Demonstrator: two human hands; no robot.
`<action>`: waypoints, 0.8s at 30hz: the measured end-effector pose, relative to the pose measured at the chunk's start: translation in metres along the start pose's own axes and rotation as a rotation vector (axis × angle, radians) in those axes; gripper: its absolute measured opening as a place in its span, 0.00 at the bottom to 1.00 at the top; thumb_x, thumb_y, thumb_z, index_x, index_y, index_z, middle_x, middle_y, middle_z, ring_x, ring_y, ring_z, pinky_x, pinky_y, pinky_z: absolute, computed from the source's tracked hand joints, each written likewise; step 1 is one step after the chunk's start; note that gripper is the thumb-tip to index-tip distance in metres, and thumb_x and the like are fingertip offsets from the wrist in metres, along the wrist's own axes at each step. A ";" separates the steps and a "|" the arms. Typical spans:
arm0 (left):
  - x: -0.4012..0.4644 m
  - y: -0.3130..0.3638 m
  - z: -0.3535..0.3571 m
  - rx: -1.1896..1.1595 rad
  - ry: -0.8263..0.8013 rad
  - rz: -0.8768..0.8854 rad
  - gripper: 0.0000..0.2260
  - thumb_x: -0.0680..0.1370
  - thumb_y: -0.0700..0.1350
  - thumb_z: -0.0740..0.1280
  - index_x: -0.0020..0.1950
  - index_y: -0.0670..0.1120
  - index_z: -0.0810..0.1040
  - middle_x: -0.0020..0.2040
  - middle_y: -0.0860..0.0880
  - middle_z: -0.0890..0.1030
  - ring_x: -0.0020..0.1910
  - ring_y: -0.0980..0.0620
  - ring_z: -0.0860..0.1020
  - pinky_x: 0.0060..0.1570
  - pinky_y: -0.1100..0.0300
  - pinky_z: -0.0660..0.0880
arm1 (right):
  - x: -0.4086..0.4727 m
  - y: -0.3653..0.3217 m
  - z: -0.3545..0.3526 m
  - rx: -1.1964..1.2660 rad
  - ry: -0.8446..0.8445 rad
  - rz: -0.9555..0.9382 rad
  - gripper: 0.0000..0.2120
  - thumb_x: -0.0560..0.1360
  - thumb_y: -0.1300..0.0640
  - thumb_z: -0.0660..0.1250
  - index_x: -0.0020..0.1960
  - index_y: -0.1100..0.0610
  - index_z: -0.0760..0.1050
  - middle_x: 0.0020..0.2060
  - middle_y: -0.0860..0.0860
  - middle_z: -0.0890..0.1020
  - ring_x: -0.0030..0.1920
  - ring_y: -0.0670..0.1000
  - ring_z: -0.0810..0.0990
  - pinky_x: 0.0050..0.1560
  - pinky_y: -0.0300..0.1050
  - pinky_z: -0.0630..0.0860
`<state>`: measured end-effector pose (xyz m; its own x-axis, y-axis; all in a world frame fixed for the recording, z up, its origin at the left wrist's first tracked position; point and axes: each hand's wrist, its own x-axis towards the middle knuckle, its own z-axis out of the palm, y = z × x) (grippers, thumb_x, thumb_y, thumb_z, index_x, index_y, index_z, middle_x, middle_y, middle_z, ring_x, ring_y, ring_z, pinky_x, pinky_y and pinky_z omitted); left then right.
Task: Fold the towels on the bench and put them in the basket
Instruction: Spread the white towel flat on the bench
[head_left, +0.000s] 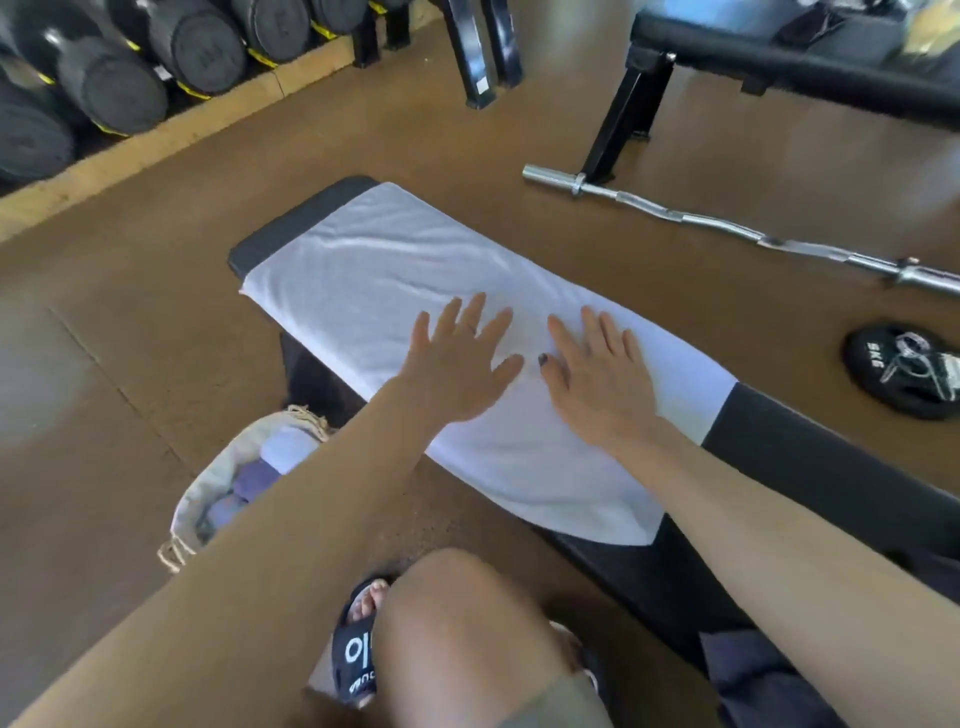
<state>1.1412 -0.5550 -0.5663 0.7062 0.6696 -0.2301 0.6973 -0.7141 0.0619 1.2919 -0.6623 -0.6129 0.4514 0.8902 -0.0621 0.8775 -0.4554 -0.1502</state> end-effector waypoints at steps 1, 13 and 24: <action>-0.011 0.016 0.009 0.006 -0.063 0.014 0.30 0.84 0.63 0.48 0.82 0.56 0.43 0.83 0.50 0.40 0.81 0.46 0.42 0.78 0.42 0.42 | -0.009 0.011 -0.002 0.004 -0.005 0.016 0.27 0.84 0.41 0.44 0.82 0.46 0.49 0.81 0.56 0.50 0.81 0.59 0.49 0.79 0.57 0.48; -0.121 0.122 0.017 -0.095 -0.103 0.293 0.18 0.75 0.60 0.67 0.57 0.50 0.71 0.53 0.51 0.72 0.52 0.48 0.71 0.52 0.52 0.69 | -0.063 0.090 -0.037 0.115 0.037 0.274 0.25 0.82 0.45 0.56 0.76 0.53 0.61 0.66 0.60 0.72 0.65 0.63 0.71 0.64 0.56 0.67; -0.146 0.121 0.022 0.084 -0.153 0.389 0.03 0.80 0.46 0.60 0.47 0.49 0.68 0.44 0.49 0.76 0.41 0.47 0.73 0.47 0.53 0.68 | -0.054 0.094 -0.057 0.689 0.068 0.388 0.24 0.74 0.65 0.63 0.70 0.59 0.70 0.64 0.56 0.76 0.63 0.59 0.75 0.55 0.47 0.73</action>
<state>1.1196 -0.7437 -0.5463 0.8840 0.3130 -0.3472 0.3651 -0.9261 0.0949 1.3590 -0.7539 -0.5671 0.7329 0.6567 -0.1778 0.3680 -0.6025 -0.7082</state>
